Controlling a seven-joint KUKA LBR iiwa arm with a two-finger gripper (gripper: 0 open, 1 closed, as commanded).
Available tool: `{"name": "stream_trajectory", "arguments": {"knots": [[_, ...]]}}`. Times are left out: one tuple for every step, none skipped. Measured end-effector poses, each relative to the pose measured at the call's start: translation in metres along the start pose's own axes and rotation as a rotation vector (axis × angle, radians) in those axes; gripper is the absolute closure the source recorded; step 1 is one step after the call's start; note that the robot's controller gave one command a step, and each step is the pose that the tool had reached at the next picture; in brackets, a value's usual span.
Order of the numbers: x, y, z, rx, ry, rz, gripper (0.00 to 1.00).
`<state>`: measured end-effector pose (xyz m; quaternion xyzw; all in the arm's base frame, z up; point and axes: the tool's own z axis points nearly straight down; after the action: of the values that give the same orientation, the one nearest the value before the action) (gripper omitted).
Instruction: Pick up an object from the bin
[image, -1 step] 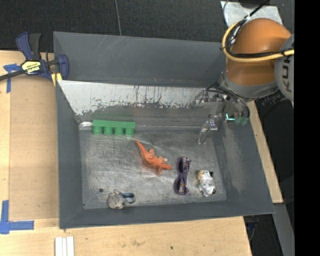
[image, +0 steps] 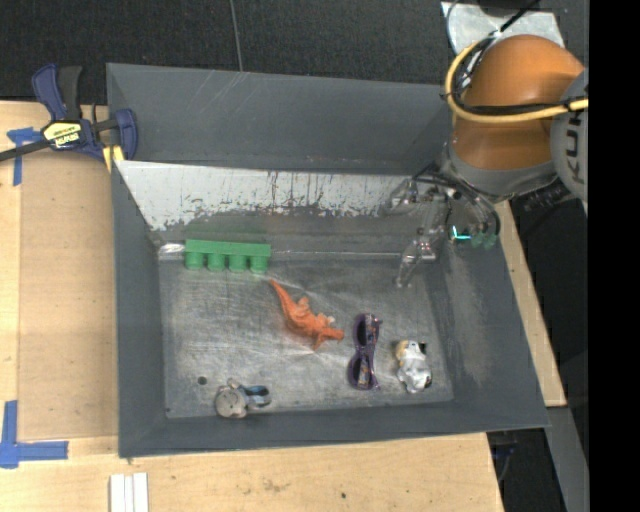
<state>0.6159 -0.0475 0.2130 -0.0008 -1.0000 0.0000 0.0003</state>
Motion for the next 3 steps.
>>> {"name": "stream_trajectory", "arguments": {"knots": [[0.015, 0.005, 0.013, 0.002, -0.011, -0.061, 0.0], [0.024, 0.019, 0.072, 0.001, -0.009, -0.09, 0.0], [0.024, 0.022, 0.126, -0.001, -0.008, -0.03, 0.0]]}}
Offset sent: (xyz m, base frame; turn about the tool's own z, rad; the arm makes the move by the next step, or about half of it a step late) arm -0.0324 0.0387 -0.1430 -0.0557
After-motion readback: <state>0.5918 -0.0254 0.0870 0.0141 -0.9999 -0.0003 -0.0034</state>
